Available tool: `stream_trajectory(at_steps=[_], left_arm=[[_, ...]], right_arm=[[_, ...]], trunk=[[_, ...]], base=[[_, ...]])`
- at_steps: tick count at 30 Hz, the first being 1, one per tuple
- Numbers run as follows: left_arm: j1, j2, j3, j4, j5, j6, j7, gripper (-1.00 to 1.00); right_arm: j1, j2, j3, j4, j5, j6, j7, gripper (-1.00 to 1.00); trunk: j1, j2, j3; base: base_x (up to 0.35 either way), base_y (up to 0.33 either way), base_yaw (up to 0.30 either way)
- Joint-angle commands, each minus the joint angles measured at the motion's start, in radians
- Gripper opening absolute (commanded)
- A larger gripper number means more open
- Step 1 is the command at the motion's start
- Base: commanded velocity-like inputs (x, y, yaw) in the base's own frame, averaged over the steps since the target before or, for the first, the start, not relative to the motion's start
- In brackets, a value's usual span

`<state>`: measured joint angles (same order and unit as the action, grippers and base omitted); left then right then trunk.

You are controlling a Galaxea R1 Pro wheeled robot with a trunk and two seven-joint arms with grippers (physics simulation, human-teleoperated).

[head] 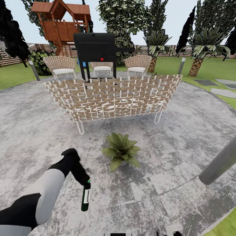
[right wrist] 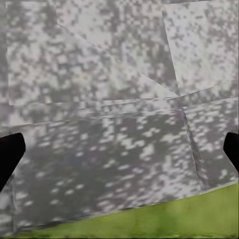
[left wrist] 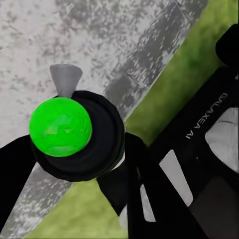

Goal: Pick up the pesticide atomizer in the garden and spray insectifuge to fully cover both potted plants in the garden.

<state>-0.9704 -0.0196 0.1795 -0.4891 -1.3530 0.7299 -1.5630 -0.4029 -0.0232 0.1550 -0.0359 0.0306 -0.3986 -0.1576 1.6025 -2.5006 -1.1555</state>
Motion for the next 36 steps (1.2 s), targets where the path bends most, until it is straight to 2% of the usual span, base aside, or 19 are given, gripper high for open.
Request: stream_trajectory(at_steps=[1, 4, 6, 8, 9, 10, 11, 13, 16, 18, 19, 21, 23, 25, 26, 27, 29, 31, 36], left_arm=[[0.021, -0.001, 0.008, -0.008, 0.013, -0.024, -0.008, -1.00], [0.100, 0.000, 0.009, -0.016, 0.101, -0.167, 0.071, -1.00], [0.148, 0.001, 0.009, -0.016, 0.185, -0.281, 0.179, -1.00], [0.199, 0.001, 0.008, -0.010, 0.275, -0.436, 0.297, -1.00], [0.223, 0.001, 0.008, -0.007, 0.303, -0.545, 0.350, -1.00], [0.233, 0.002, 0.009, -0.006, 0.310, -0.604, 0.369, -1.00], [0.242, 0.005, 0.009, -0.001, 0.320, -0.696, 0.389, -1.00], [0.253, 0.009, 0.009, 0.024, 0.347, -0.832, 0.421, -1.00], [0.256, 0.010, 0.009, 0.091, 0.373, -0.891, 0.462, -1.00], [0.257, 0.008, 0.006, 0.124, 0.375, -0.899, 0.471, -1.00], [0.257, 0.008, 0.002, 0.137, 0.376, -0.902, 0.474, -1.00], [0.257, 0.010, 0.002, 0.142, 0.377, -0.903, 0.475, -1.00], [0.257, 0.010, 0.004, 0.143, 0.378, -0.902, 0.471, -1.00], [0.257, 0.010, 0.004, 0.144, 0.377, -0.901, 0.466, -1.00], [0.257, 0.010, 0.001, 0.144, 0.375, -0.901, 0.465, -1.00], [0.257, 0.009, -0.002, 0.145, 0.371, -0.901, 0.464, -1.00], [0.257, 0.007, -0.005, 0.157, 0.368, -0.902, 0.463, -1.00], [0.257, 0.006, -0.006, 0.177, 0.366, -0.904, 0.464, -1.00], [0.257, 0.005, -0.009, 0.195, 0.360, -0.936, 0.465, -1.00]], right_arm=[[-0.001, -0.001, 0.008, 0.000, 0.003, -0.001, -0.008, 1.00], [0.000, -0.001, 0.010, -0.001, 0.006, -0.001, -0.005, 1.00], [0.000, 0.000, 0.019, -0.004, 0.017, -0.001, -0.004, 1.00], [-0.001, -0.007, 0.060, -0.045, 0.051, -0.002, 0.001, 1.00], [-0.001, -0.025, 0.085, -0.113, 0.082, 0.000, 0.018, 1.00], [-0.001, -0.041, 0.092, -0.149, 0.097, 0.001, 0.038, 1.00], [-0.001, -0.069, 0.098, -0.200, 0.124, 0.003, 0.092, 1.00], [0.000, -0.118, 0.102, -0.300, 0.169, 0.004, 0.278, 1.00], [-0.001, -0.136, 0.104, -0.407, 0.198, 0.004, 0.442, 1.00], [-0.004, -0.138, 0.104, -0.463, 0.238, 0.006, 0.477, 1.00], [-0.007, -0.139, 0.104, -0.509, 0.284, 0.007, 0.493, 1.00], [-0.011, -0.136, 0.104, -0.545, 0.321, 0.011, 0.546, 1.00], [-0.014, -0.132, 0.104, -0.598, 0.340, 0.034, 0.659, 1.00], [-0.017, -0.128, 0.104, -0.679, 0.346, 0.090, 0.786, 1.00], [-0.018, -0.128, 0.104, -0.700, 0.347, 0.111, 0.810, 1.00], [-0.018, -0.128, 0.104, -0.723, 0.348, 0.134, 0.831, -1.00], [-0.019, -0.126, 0.105, -0.744, 0.347, 0.153, 0.848, -1.00], [-0.021, -0.107, 0.106, -0.750, 0.351, 0.159, 0.854, -1.00], [-0.023, -0.071, 0.107, -0.752, 0.398, 0.160, 0.856, -1.00]], trunk=[[-0.001, 0.000, -0.001], [-0.001, 0.000, -0.001], [-0.001, 0.000, -0.001], [-0.001, 0.000, -0.001], [-0.001, 0.000, -0.001], [-0.001, 0.000, -0.001], [-0.001, 0.000, -0.001], [-0.001, 0.000, -0.001], [-0.001, 0.000, -0.001], [-0.001, 0.000, -0.001], [-0.001, 0.000, -0.001], [-0.001, 0.000, -0.001], [-0.001, 0.000, -0.001], [-0.001, 0.000, -0.001], [-0.001, 0.000, -0.001], [-0.001, 0.000, -0.001], [-0.001, 0.000, -0.001], [-0.001, 0.000, -0.001], [-0.001, 0.000, -0.001]], base=[[-0.234, 0.249, 0.000], [-0.217, 0.225, 0.000], [-0.084, 0.085, 0.000], [-0.026, 0.026, 0.000], [-0.007, 0.007, 0.000], [-0.005, 0.005, 0.000], [-0.002, 0.002, 0.000], [-0.001, 0.001, 0.000], [0.000, 0.000, 0.000], [0.000, 0.000, 0.000], [0.000, 0.000, 0.000], [0.000, 0.000, 0.000], [0.000, 0.000, 0.000], [0.000, 0.000, 0.000], [0.000, 0.000, 0.000], [0.000, 0.000, 0.000], [0.000, 0.000, 0.000], [0.000, 0.000, 0.000], [0.000, 0.000, 0.000]])
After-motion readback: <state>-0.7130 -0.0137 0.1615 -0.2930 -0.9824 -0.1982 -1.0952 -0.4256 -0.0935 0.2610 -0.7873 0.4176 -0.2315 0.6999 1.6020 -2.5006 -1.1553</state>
